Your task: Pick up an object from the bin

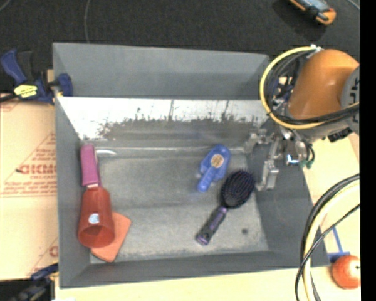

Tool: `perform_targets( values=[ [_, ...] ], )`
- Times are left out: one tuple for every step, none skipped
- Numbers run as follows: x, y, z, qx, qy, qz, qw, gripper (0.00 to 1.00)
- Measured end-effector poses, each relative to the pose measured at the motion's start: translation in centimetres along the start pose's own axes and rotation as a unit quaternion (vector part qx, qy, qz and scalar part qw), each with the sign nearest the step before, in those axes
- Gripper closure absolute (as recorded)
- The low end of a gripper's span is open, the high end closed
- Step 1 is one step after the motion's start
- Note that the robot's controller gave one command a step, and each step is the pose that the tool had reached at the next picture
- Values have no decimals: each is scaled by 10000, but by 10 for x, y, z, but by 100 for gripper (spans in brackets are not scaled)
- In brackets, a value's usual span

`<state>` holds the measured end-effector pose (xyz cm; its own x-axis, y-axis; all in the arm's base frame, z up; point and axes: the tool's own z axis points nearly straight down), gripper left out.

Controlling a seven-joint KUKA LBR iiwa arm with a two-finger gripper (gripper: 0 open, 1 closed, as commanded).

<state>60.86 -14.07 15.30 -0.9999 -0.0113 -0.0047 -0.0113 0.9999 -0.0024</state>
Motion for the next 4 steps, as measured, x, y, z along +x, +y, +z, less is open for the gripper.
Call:
perform_targets(
  values=[
    [0,0,0,0,0,0,10000,0],
    [-3,31,67,5,11,-99,10000,0],
    [-33,37,77,23,-35,202,9998,0],
    [-18,81,68,25,-71,-169,9998,0]
  ],
)
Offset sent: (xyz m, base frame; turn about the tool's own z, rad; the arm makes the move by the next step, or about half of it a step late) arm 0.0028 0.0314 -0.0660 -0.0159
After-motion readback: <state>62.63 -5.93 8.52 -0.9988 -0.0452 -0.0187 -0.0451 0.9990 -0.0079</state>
